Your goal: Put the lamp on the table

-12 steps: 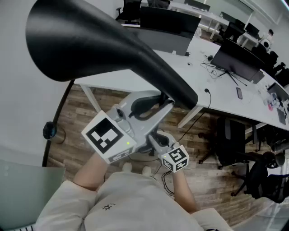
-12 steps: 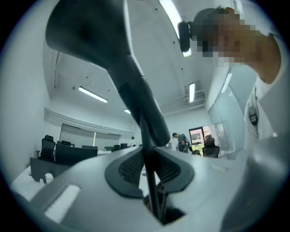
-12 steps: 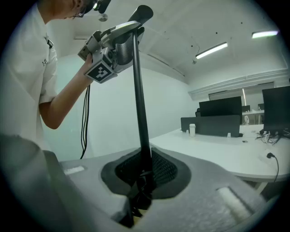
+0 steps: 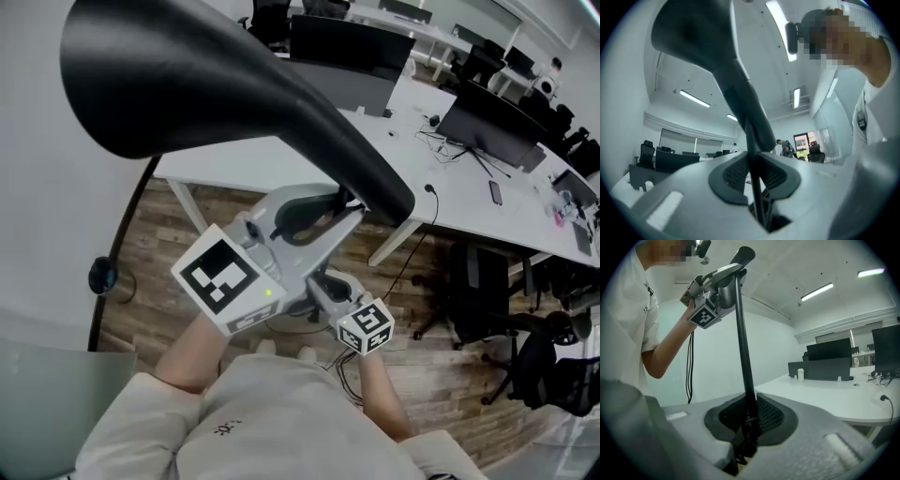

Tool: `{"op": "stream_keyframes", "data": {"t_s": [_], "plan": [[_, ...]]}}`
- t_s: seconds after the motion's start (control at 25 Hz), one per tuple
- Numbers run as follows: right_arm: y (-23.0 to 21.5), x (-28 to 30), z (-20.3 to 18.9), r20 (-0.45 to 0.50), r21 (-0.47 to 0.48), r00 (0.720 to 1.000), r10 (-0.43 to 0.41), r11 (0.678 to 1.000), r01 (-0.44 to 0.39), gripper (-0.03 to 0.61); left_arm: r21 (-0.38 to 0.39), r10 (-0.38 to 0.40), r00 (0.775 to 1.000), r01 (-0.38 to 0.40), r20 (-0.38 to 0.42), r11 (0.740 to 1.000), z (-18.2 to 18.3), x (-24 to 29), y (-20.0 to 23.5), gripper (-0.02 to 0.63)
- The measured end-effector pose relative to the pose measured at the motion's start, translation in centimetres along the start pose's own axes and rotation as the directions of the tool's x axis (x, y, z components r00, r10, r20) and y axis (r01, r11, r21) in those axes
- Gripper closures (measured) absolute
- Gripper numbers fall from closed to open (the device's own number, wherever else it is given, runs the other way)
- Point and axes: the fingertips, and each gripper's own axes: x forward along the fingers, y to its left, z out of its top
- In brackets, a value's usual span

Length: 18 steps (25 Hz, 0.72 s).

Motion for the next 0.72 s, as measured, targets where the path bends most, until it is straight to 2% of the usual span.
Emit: {"op": "stream_keyframes", "data": {"t_s": [0.28, 0.4, 0.72], "plan": [[0.8, 1.5, 0.1, 0.007, 0.009, 1.0, -0.004, 1.0, 0.004, 0.526, 0.001, -0.023, 1.0, 0.023, 0.009, 1.0, 0.1, -1.0, 0.6, 0.564], [1.2, 1.8, 0.4, 0.01, 0.015, 1.0, -0.009, 1.0, 0.009, 0.526, -0.023, -0.029, 1.0, 0.029, 0.005, 0.999, 0.4, -1.4, 0.6, 0.565], [2.3, 3.5, 0.4, 0.008, 0.016, 1.0, -0.03, 0.999, 0.03, 0.525, -0.011, -0.05, 0.998, 0.051, 0.025, 0.999, 0.5, -3.4, 1.8, 0.565]]}}
